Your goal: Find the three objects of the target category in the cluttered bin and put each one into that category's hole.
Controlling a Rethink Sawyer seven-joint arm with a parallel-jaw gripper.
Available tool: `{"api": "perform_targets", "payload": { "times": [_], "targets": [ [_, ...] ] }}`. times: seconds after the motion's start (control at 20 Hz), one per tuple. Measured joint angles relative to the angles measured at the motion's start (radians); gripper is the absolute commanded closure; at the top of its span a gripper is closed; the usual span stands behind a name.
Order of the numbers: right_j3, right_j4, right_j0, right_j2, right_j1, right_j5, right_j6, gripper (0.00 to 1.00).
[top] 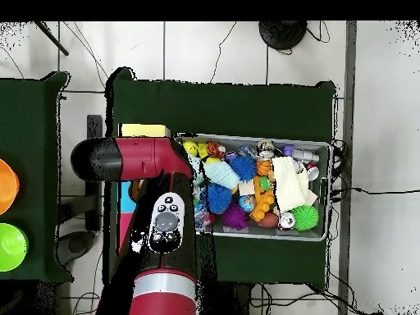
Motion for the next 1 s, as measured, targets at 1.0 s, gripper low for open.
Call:
{"api": "perform_targets", "payload": {
  "times": [1.0],
  "targets": [
    [0.025, 0.002, 0.000, 0.000, 0.000, -0.115, 0.000, 1.00]
  ]
}}
